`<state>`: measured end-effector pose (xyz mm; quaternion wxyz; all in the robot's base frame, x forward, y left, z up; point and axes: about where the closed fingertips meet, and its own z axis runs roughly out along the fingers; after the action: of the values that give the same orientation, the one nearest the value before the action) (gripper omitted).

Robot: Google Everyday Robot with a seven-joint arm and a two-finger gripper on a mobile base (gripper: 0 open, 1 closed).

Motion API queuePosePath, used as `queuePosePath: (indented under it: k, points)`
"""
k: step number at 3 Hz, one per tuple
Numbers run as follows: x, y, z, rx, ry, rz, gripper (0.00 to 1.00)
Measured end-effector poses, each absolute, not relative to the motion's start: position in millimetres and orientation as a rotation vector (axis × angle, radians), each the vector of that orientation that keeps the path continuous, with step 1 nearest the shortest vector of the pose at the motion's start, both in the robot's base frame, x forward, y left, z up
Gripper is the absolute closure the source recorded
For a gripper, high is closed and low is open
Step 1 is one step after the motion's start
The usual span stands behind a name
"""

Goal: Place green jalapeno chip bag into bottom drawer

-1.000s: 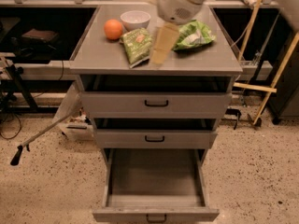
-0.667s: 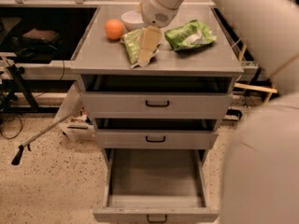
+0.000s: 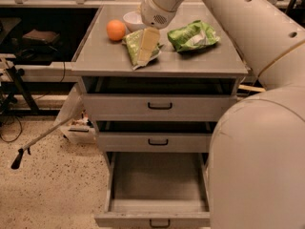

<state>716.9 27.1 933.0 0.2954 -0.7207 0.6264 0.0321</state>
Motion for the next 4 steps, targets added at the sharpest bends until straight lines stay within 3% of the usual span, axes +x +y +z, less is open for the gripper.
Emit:
queuePosePath:
  k: [3, 4]
  points:
    - [826.1, 5.4, 889.3, -1.717, 1.701, 0.173, 0.00]
    - [826.3, 5.7, 888.7, -1.717, 1.702, 0.174, 0.00]
